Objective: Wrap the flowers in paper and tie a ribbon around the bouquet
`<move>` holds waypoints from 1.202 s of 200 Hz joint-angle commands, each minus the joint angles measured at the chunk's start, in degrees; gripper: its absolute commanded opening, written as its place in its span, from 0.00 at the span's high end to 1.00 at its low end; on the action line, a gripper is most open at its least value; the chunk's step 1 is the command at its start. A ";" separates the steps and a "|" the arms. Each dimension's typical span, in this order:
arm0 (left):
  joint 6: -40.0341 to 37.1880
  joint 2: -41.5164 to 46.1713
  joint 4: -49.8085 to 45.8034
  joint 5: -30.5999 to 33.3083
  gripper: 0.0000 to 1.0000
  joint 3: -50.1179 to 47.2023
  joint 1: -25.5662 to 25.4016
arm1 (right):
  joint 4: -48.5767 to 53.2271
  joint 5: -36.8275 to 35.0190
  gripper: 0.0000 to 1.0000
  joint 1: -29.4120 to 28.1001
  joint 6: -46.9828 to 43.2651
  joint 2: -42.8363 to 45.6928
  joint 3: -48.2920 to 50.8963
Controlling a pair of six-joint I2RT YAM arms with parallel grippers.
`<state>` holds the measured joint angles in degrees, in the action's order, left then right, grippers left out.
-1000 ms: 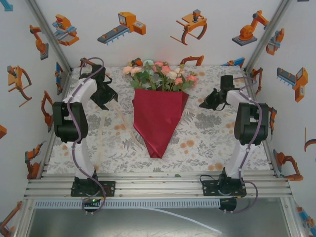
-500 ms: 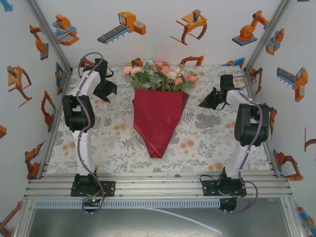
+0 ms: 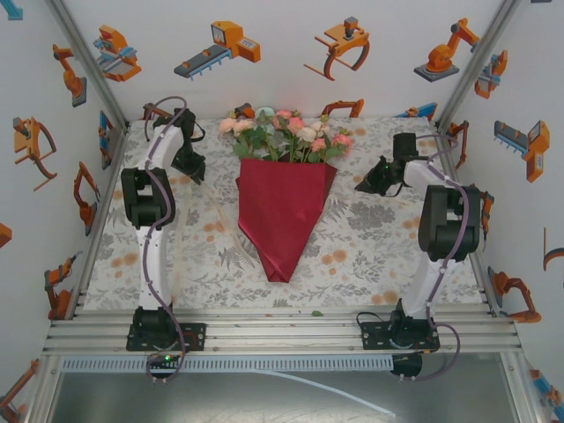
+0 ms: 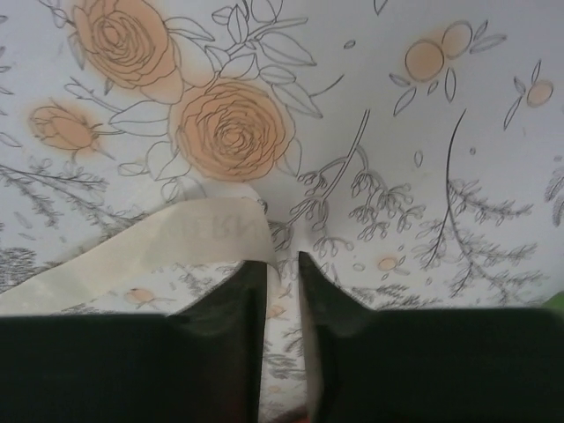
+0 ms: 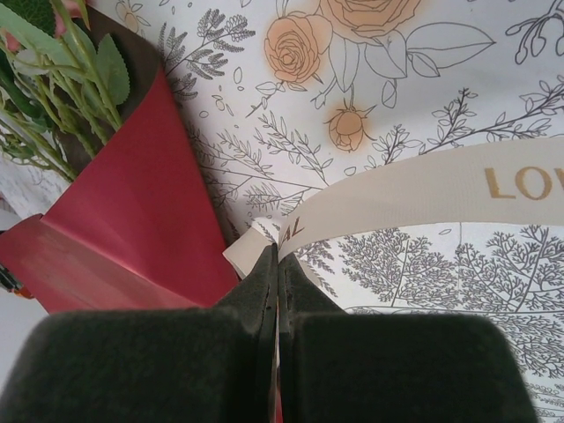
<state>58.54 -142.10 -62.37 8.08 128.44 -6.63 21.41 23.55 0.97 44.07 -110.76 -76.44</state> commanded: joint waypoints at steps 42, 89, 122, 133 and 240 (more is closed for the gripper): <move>-5.22 -2.55 -0.04 -2.83 1.00 11.48 2.63 | 1.53 -0.14 1.00 -0.10 1.19 -0.38 -5.72; -5.40 -0.20 2.77 -2.80 1.00 13.35 5.62 | 1.62 -0.87 1.00 0.17 0.95 -2.25 -8.22; -5.90 -0.87 3.93 -4.93 1.00 15.45 7.88 | 0.56 0.33 1.00 0.43 0.27 -4.16 -9.94; -6.08 -0.72 3.99 -5.63 1.00 15.85 8.54 | 0.81 0.62 1.00 0.49 -0.36 -4.21 -9.97; -8.02 0.93 8.70 -12.44 1.00 14.90 9.24 | 1.00 -5.54 1.00 5.82 -1.50 -4.08 -13.54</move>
<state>51.81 -143.22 -55.64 -2.02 141.36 1.80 22.41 20.10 5.30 43.40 -114.06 -84.64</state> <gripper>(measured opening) 0.007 0.003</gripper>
